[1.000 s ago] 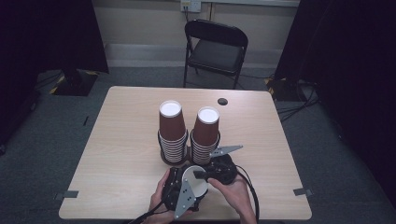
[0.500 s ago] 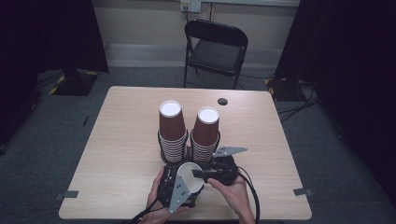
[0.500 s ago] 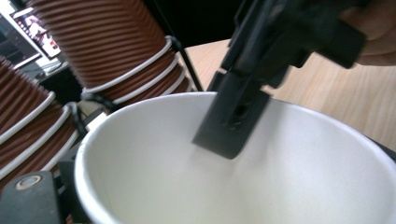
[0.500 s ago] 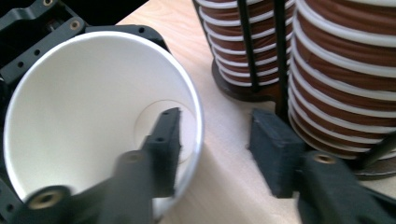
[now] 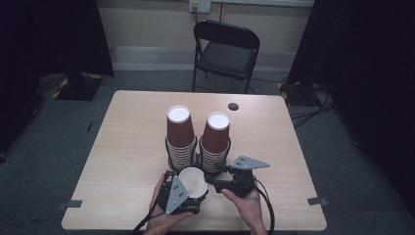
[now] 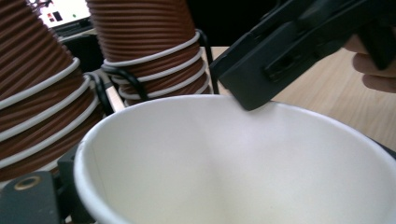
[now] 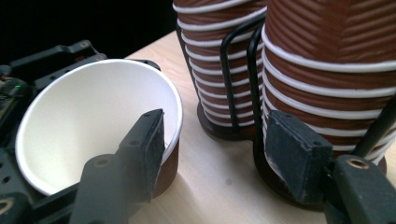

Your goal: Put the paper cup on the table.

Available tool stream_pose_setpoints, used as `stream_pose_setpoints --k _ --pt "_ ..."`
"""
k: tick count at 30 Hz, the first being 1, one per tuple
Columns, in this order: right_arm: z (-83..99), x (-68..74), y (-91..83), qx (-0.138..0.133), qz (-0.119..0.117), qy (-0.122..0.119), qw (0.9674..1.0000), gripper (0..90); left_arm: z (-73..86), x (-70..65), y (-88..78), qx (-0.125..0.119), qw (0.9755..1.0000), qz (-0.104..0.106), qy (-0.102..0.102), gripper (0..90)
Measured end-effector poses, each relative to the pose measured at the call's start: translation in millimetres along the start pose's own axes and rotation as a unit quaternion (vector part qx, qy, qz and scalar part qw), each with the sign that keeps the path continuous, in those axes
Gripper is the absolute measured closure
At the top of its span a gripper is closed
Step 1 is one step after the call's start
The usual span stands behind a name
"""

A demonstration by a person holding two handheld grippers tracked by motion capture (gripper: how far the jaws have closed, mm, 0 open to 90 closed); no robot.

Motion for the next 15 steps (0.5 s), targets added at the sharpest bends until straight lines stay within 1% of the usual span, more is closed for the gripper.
stream_pose_setpoints --k 2,4,6,7,9,10,12,15 --pt "-0.6 0.5 -1.4 -0.014 -0.003 0.002 0.9999 36.5 0.3 2.9 -1.2 0.0 1.0 0.004 -0.009 8.9" --pt "-1.6 -0.2 -3.4 -0.028 -0.001 0.001 0.9996 35.7 0.0 6.0 -2.6 -0.005 0.9998 -0.002 -0.02 8.9" --pt "-2.2 -2.0 -5.4 -0.041 0.009 -0.005 0.9991 35.6 -0.6 9.6 -4.5 -0.012 0.9991 -0.004 -0.041 8.8" --pt "-2.1 -3.3 -6.6 -0.045 0.014 -0.008 0.9988 35.6 -0.7 11.7 -5.5 -0.014 0.9987 -0.004 -0.048 8.8" --pt "-1.5 -5.1 -9.1 -0.055 0.017 -0.009 0.9983 39.2 -0.6 15.2 -6.6 -0.018 0.9983 -0.011 -0.054 8.8" --pt "-0.7 -6.0 -10.1 -0.057 0.02 -0.013 0.9981 39.2 -0.4 16.8 -7.3 -0.018 0.9981 -0.013 -0.057 8.8" --pt "1.3 -8.4 -11.8 -0.065 0.037 -0.028 0.9968 38.4 0.1 20.1 -9.2 -0.017 0.998 -0.016 -0.059 8.8" --pt "6.0 -13.1 -14.0 -0.072 0.06 -0.035 0.995 38.5 0.1 24.4 -12.3 -0.021 0.9973 -0.019 -0.068 8.7"
Point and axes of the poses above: each handheld gripper's, and its own axes: y roughly forward along the jaws, z roughly out of its underside, x roughly to its left, the point moved 4 cm from there along y, roughly forward along the jaws, and after that the axes turned 13 degrees about -x, right-handed, at the moved point
